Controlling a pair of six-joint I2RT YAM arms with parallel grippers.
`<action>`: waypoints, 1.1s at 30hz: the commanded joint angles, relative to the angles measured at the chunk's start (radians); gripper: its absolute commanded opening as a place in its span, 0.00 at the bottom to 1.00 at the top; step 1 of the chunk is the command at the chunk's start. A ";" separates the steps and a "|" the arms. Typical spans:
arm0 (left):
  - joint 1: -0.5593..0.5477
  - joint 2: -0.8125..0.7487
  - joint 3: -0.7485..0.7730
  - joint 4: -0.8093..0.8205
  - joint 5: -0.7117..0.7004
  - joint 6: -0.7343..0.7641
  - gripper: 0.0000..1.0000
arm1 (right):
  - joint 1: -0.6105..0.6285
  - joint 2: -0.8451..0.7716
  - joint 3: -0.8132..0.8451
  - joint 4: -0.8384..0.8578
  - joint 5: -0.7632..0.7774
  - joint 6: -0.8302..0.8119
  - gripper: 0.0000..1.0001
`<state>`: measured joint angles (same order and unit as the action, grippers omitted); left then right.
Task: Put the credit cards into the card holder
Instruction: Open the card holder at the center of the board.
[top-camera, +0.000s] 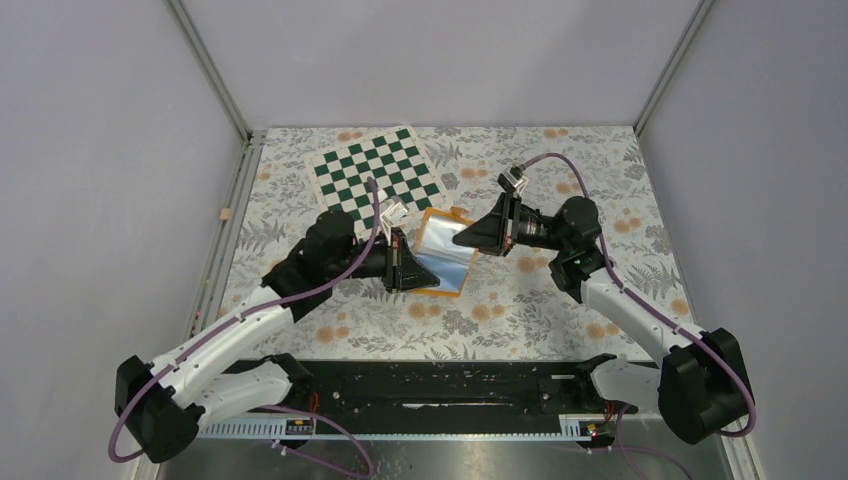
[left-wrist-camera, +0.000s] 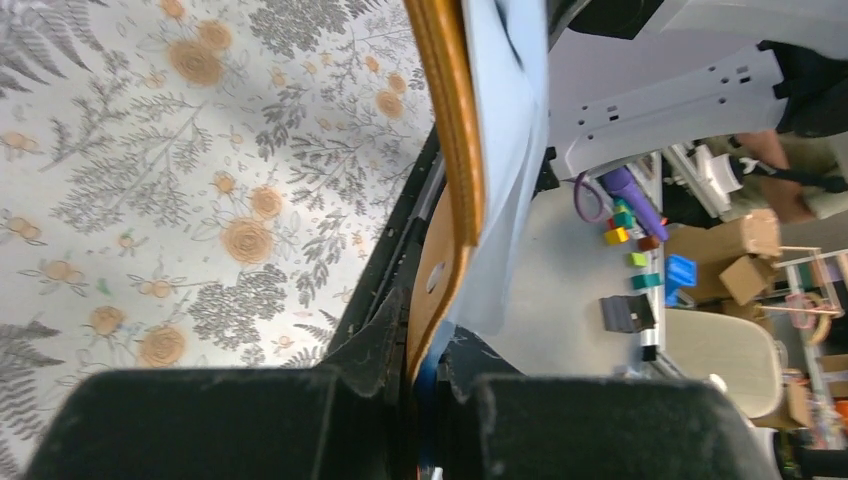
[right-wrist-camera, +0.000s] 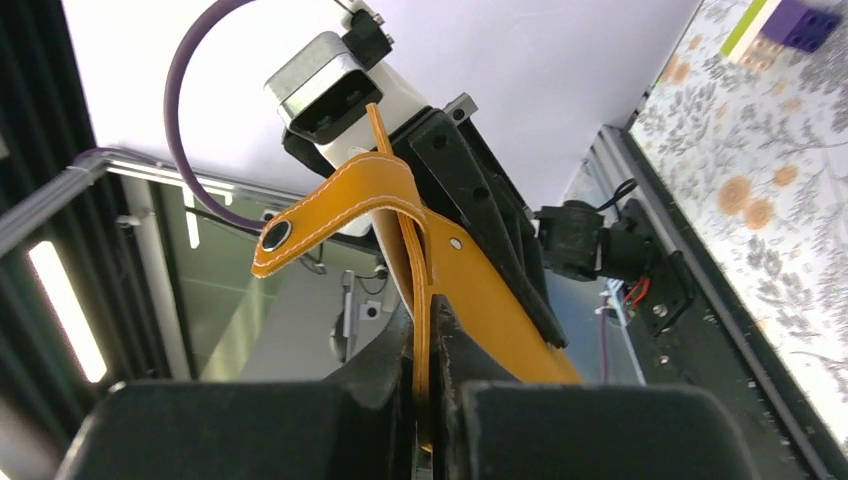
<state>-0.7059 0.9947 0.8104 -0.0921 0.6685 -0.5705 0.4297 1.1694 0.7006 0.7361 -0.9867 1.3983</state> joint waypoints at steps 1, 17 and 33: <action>0.027 -0.061 0.063 0.020 -0.170 0.148 0.00 | 0.004 -0.041 -0.053 0.173 -0.143 0.188 0.00; 0.018 -0.108 0.139 0.163 -0.147 0.205 0.00 | 0.013 -0.089 -0.007 -0.447 -0.138 -0.250 0.00; 0.010 -0.027 0.252 0.155 -0.198 0.218 0.00 | 0.051 -0.078 -0.058 -0.425 -0.133 -0.236 0.00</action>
<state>-0.7219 0.9871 0.9028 -0.2401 0.5808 -0.3435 0.4465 1.0946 0.7021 0.4564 -0.9760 1.2495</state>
